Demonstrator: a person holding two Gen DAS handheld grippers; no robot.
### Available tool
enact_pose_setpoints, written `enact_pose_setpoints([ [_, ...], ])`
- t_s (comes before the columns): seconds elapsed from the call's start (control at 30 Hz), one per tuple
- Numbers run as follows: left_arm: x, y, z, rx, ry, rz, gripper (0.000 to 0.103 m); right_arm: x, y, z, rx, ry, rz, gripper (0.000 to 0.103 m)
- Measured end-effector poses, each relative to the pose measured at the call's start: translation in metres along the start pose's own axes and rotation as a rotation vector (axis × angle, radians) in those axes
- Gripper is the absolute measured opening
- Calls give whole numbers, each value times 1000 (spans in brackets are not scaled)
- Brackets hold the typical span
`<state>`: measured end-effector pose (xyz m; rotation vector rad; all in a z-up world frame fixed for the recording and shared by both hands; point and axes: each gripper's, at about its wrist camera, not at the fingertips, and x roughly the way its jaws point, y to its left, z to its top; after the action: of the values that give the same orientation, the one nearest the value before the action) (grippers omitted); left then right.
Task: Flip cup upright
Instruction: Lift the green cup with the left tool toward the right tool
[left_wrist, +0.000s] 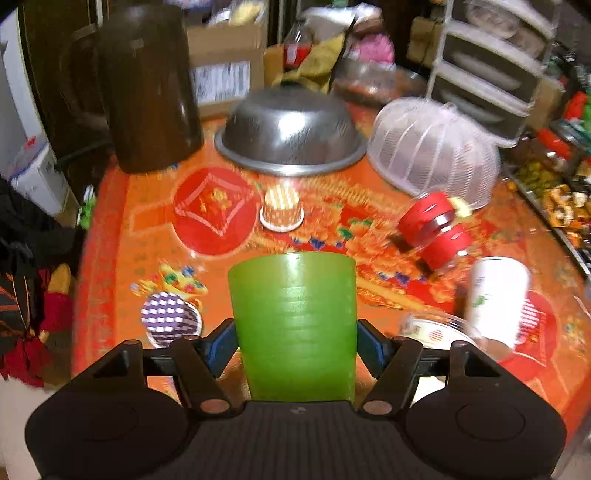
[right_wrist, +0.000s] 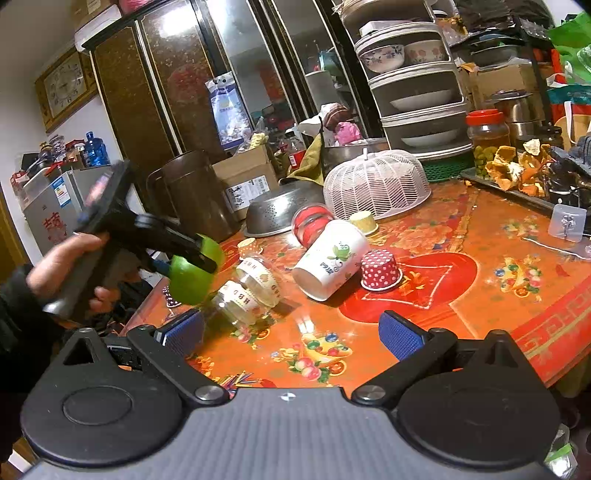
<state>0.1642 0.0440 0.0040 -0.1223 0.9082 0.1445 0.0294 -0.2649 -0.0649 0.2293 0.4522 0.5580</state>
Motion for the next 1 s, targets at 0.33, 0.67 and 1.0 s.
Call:
enact_pose_setpoints([
  [0.33,-121,-20,-67,162,-148,-128,72,-12,5,-3,1,-20,0,102],
  [0.67,-74,-45,-120,87,50,-307,72,-9,-9,-6,133,93,16,102],
  [1.0,-35,-44,-143,-23,132,-394,71,33,-1,1,253,307,131,102],
])
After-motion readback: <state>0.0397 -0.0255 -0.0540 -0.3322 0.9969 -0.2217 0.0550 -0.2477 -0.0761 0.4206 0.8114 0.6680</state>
